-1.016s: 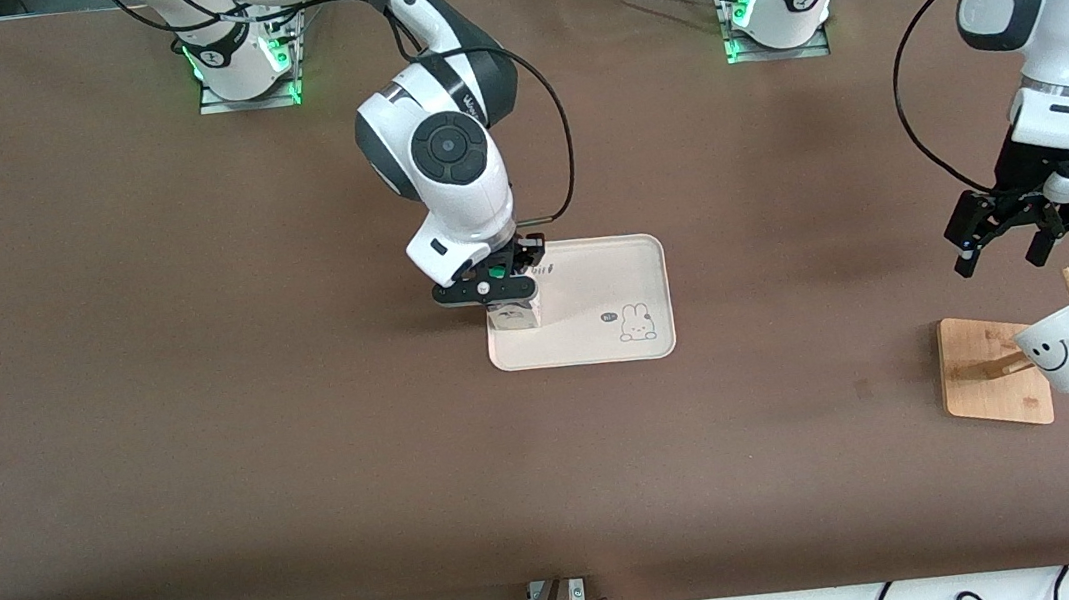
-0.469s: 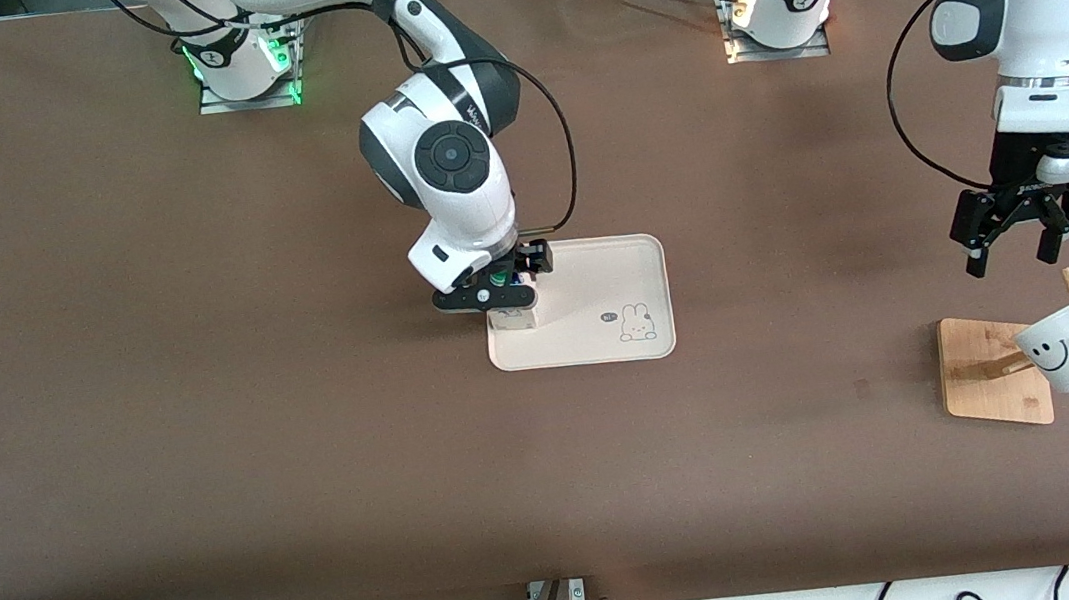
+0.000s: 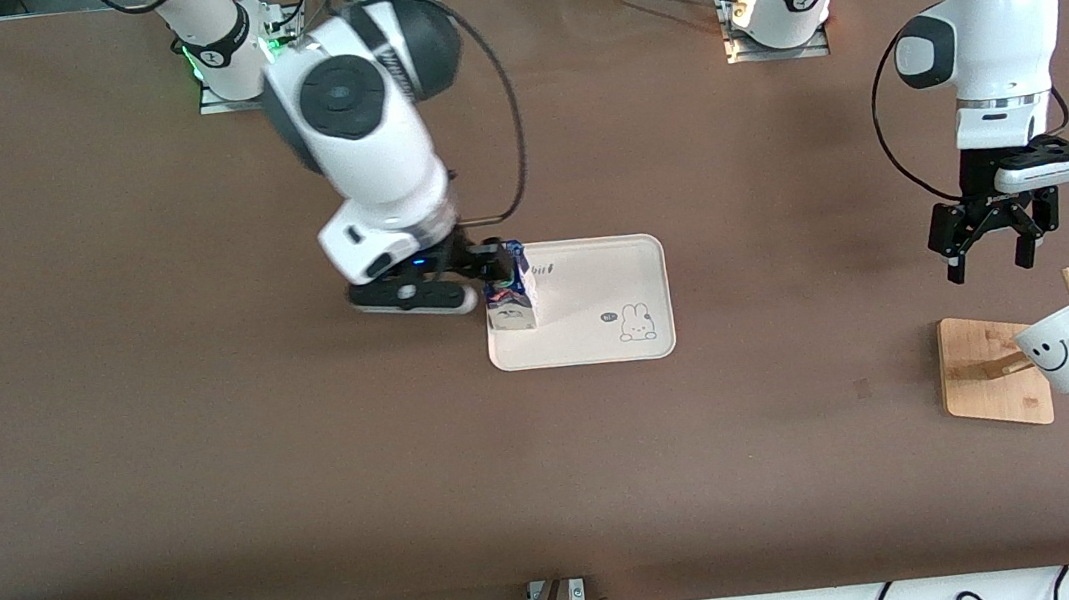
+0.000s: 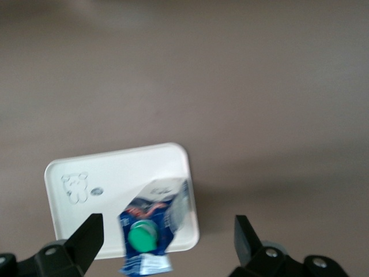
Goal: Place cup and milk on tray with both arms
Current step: 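Release the carton and withdraw the right gripper toward its rest pose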
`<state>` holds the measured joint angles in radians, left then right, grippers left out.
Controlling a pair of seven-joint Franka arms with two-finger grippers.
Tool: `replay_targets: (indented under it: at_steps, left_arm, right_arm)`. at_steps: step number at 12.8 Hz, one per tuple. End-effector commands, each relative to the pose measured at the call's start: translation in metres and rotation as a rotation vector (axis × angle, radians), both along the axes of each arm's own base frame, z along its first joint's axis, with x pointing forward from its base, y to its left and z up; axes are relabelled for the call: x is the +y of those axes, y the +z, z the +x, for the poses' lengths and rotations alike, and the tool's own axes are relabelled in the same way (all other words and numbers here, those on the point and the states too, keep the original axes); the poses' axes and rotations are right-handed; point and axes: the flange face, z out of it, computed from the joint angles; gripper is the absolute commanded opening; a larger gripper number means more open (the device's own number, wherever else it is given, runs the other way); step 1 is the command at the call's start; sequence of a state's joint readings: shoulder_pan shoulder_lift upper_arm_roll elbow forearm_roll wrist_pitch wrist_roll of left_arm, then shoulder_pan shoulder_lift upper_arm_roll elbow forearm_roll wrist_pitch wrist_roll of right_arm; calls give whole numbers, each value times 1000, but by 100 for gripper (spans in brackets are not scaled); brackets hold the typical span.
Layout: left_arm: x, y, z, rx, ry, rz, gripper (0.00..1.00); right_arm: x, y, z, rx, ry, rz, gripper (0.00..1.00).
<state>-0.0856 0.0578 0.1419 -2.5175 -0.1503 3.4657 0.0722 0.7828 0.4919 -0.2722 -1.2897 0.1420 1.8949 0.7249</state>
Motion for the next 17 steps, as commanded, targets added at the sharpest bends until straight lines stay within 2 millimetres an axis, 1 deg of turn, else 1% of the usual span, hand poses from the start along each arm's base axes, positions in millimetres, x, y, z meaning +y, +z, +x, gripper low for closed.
replay_targets:
  at_steps: [1, 2, 3, 5, 6, 7, 8, 9, 10, 11, 12, 14, 15, 17]
  left_arm:
    - [-2, 3, 6, -13, -3, 2, 100]
    - [-2, 1, 9, -11, -6, 6, 100]
    - [-3, 1, 10, -11, -9, 8, 100]
    - [-9, 4, 17, -21, -29, 19, 100]
    - [-9, -3, 18, -8, -36, 27, 100]
    - [-9, -6, 18, -2, -36, 28, 100]
    - [-9, -8, 18, -2, -35, 27, 100]
    - [-9, -7, 20, -5, -35, 28, 100]
    - [-8, -8, 25, -8, -31, 28, 100]
    - [-6, -11, 27, -4, -25, 28, 100]
    - [-5, -9, 31, -11, -25, 29, 100]
    - [-5, -4, 45, -31, -26, 36, 100]
    - [-5, 0, 53, -45, -25, 38, 100]
    - [-5, -2, 59, -44, -26, 40, 100]
  right_arm:
    - [-77, 42, 9, 72, 7, 5, 100]
    - [-113, 56, 13, 96, 39, -2, 100]
    - [-138, 64, 13, 122, 88, -7, 100]
    - [-215, 77, 20, 129, 158, 14, 100]
    - [-241, 80, 16, 145, 191, 29, 100]
    - [-266, 88, 10, 147, 202, 36, 100]
    - [-288, 96, 0, 139, 223, 10, 100]
    - [-301, 100, -14, 137, 254, -22, 100]
    - [-316, 105, -29, 135, 250, -41, 100]
    - [-323, 110, -41, 131, 265, -57, 100]
    - [-326, 115, -46, 127, 278, -73, 100]
    - [-332, 124, -44, 109, 313, -92, 100]
    - [-340, 125, -42, 108, 302, -91, 100]
    - [-344, 128, -39, 99, 290, -91, 100]
